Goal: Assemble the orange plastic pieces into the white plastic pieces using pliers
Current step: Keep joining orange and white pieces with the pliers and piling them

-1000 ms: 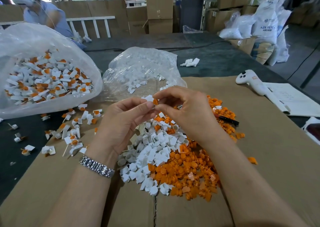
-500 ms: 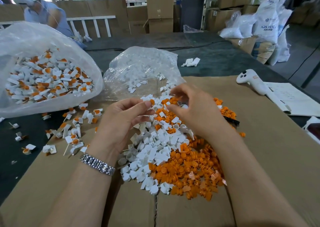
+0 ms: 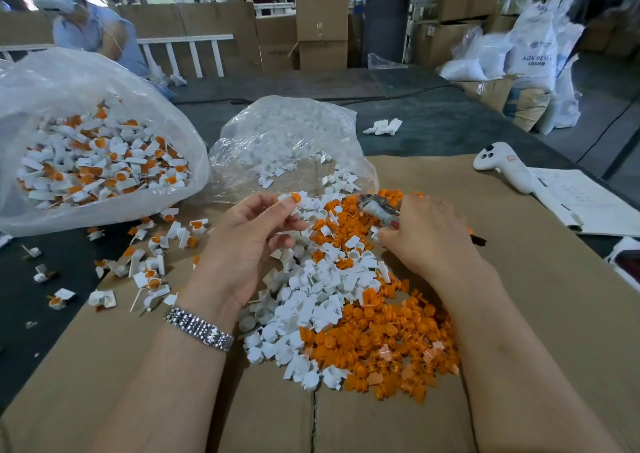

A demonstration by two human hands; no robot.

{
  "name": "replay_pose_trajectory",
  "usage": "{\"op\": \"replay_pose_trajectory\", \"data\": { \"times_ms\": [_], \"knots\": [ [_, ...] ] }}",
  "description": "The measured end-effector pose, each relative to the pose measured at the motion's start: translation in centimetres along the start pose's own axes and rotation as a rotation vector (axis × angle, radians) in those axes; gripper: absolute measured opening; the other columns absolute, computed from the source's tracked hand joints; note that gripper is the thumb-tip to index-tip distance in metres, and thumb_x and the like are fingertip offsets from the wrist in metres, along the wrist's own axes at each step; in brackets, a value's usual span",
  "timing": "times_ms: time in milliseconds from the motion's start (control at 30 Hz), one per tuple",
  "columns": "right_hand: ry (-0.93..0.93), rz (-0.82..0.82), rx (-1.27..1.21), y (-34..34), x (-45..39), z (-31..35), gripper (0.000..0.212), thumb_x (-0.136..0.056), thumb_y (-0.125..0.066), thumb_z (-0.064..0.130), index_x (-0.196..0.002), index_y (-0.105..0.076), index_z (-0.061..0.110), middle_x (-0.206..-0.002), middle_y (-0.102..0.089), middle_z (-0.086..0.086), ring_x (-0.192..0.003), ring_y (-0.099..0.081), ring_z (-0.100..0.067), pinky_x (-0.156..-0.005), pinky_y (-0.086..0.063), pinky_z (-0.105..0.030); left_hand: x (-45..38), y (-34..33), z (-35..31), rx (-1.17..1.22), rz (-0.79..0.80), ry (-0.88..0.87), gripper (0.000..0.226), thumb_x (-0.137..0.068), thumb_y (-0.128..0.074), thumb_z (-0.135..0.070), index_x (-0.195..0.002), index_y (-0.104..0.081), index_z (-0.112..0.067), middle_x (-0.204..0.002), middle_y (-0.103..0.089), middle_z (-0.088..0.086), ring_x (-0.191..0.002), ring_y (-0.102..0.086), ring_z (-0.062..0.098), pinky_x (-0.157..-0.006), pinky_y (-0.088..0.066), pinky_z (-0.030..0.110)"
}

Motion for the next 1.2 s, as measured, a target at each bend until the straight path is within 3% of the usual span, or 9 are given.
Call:
{"op": "replay_pose_trajectory", "data": {
  "times_ms": [133,233,333,467,733,900,1200],
  "knots": [
    [0.074,-0.114,-0.215,1.3,-0.1,0.2,0.022,-0.099,-0.052,0.038,-0.097,-0.055,0.016,-0.093,-0.057,-0.005,-0.074,-0.052,-0.016,-0.060,-0.037,-0.029,-0.1,-0.1,0.0,0.018,-0.011,-0.028,0.009,-0.090,-0.073,-0.014,-0.093,-0.068,-0.008,-0.082,-0.072,0.003,-0.078,-0.072,0.014,-0.057,-0.053,0.018],
    [0.211,-0.040,-0.381,2.4,0.5,0.8,0.032,-0.101,-0.052,0.043,-0.077,-0.054,0.022,-0.073,-0.058,0.002,-0.058,-0.049,-0.007,-0.050,-0.033,-0.022,-0.1,-0.2,0.0,-0.002,-0.006,-0.068,0.004,-0.095,-0.069,-0.014,-0.093,-0.069,-0.010,-0.086,-0.072,0.001,-0.081,-0.072,0.014,-0.059,-0.054,0.019],
    [0.346,0.132,-0.425,2.8,1.5,1.9,0.039,-0.101,-0.050,0.048,-0.079,-0.060,0.018,-0.072,-0.063,-0.002,-0.056,-0.053,-0.012,-0.051,-0.039,-0.028,-0.1,-0.2,0.1,-0.014,0.001,-0.104,0.004,-0.095,-0.069,-0.015,-0.094,-0.068,-0.011,-0.086,-0.071,0.000,-0.081,-0.072,0.013,-0.061,-0.053,0.019],
    [0.427,0.234,-0.358,2.8,2.1,3.2,0.041,-0.104,-0.044,0.047,-0.078,-0.052,0.016,-0.071,-0.055,-0.004,-0.059,-0.048,-0.016,-0.057,-0.040,-0.037,-0.3,-0.3,0.2,-0.014,0.004,-0.127,0.004,-0.095,-0.068,-0.015,-0.092,-0.068,-0.013,-0.083,-0.071,-0.001,-0.080,-0.071,0.013,-0.060,-0.052,0.019],
    [0.427,0.210,-0.305,2.4,2.5,3.7,0.034,-0.104,-0.040,0.049,-0.085,-0.049,0.024,-0.078,-0.055,0.003,-0.067,-0.051,-0.012,-0.057,-0.036,-0.031,-0.5,0.0,0.6,-0.111,-0.010,-0.183,0.022,-0.081,-0.077,-0.031,-0.092,-0.070,-0.013,-0.086,-0.073,0.001,-0.084,-0.072,0.016,-0.062,-0.052,0.021],
    [0.431,0.159,-0.302,1.3,2.5,4.4,0.033,-0.104,-0.039,0.052,-0.107,-0.050,0.021,-0.082,-0.052,0.006,-0.070,-0.048,-0.012,-0.058,-0.035,-0.032,-0.5,0.1,0.7,-0.104,-0.015,-0.182,0.013,-0.084,-0.075,-0.025,-0.088,-0.070,-0.014,-0.083,-0.072,0.000,-0.080,-0.072,0.015,-0.062,-0.052,0.021],
    [0.421,0.044,-0.174,0.8,2.3,4.4,0.049,-0.099,-0.034,0.063,-0.091,-0.054,0.019,-0.075,-0.053,0.000,-0.065,-0.047,-0.016,-0.057,-0.036,-0.034,-0.5,0.4,0.9,-0.131,-0.042,-0.166,0.006,-0.095,-0.072,-0.015,-0.089,-0.070,-0.012,-0.081,-0.072,-0.001,-0.082,-0.074,0.017,-0.061,-0.054,0.021]
  ]
}}
Point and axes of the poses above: each hand's wrist, its own x-axis away from the middle knuckle, its own y-axis out of the back of the hand, z = x × y, the point moved 1 cm from there along -x, towards the middle knuckle
